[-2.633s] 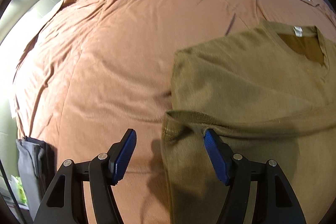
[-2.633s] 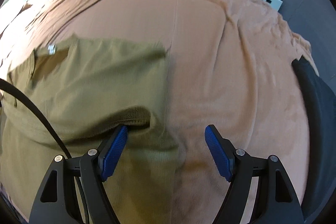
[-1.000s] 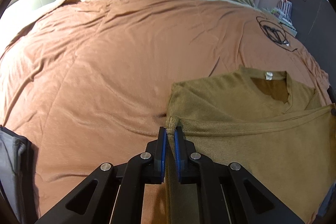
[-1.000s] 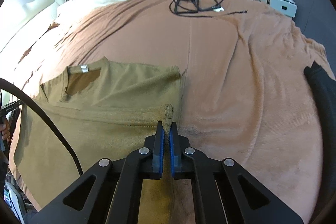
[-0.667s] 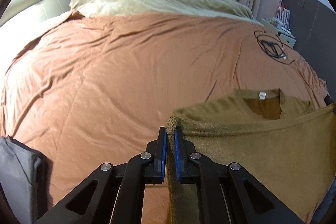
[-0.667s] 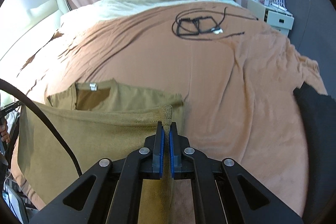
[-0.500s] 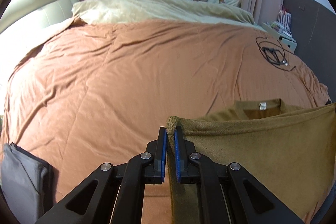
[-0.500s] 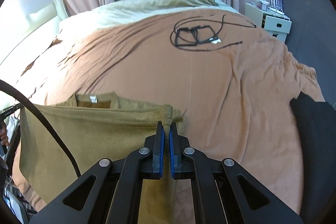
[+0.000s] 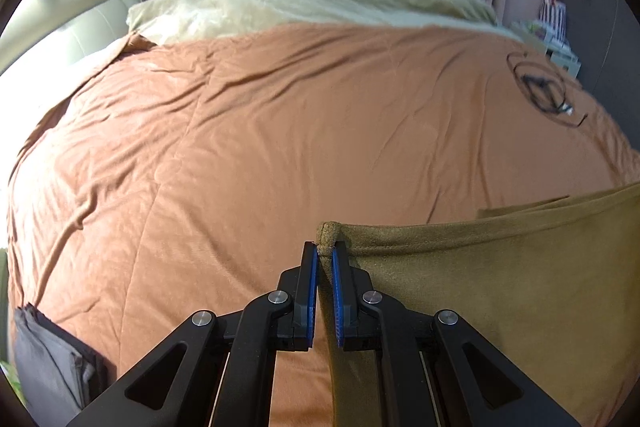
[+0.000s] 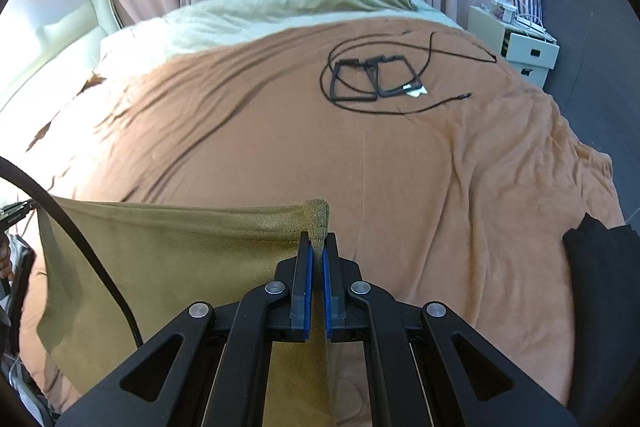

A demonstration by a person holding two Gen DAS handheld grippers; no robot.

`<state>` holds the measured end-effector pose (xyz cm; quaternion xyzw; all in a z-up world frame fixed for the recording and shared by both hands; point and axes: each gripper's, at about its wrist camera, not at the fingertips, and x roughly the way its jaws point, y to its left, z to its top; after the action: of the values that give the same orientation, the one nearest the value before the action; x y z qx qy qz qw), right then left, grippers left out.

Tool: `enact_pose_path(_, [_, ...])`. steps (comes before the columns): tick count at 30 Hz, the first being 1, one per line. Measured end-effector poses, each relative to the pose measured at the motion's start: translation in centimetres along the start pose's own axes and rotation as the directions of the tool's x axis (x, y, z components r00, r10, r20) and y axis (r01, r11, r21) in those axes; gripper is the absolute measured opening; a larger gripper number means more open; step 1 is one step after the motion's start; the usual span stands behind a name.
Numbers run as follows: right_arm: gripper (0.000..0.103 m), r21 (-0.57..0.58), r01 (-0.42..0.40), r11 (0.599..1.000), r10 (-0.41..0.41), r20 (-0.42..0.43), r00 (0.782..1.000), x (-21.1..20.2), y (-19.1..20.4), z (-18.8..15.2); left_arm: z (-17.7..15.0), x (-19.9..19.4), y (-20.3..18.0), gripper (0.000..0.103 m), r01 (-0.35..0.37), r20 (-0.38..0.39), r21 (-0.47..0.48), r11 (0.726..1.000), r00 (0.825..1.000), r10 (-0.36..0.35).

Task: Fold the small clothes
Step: 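Lift the folded edge with both tools and fold it over again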

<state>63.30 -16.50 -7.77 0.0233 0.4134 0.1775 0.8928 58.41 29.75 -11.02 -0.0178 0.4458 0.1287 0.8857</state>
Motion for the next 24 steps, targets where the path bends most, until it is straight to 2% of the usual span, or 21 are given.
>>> enact_pose_path(8, [0.001,-0.003,0.023,1.000,-0.023,-0.074,0.997,5.0,-0.5,1.2,-0.2,4.8,-0.7,0.008,-0.022,-0.091,0.021,1.000,0.996,0.024])
enact_pose_path(12, [0.001,0.007,0.037,0.999,-0.036,-0.088,0.995,6.4,-0.5,1.5,-0.7,6.2,-0.7,0.008,-0.030,-0.107,0.039,0.999,0.994,0.034])
enact_pose_path(19, [0.000,-0.002,0.041,0.999,-0.041,-0.053,0.998,6.6,-0.2,2.2,0.2,5.3,-0.3,0.008,-0.026,-0.056,0.026,0.999,0.998,0.028])
enact_pose_path(24, [0.000,0.003,0.052,0.999,-0.052,-0.042,0.998,6.8,-0.4,2.6,1.5,5.6,-0.4,0.008,-0.040,-0.050,0.036,0.999,0.998,0.042])
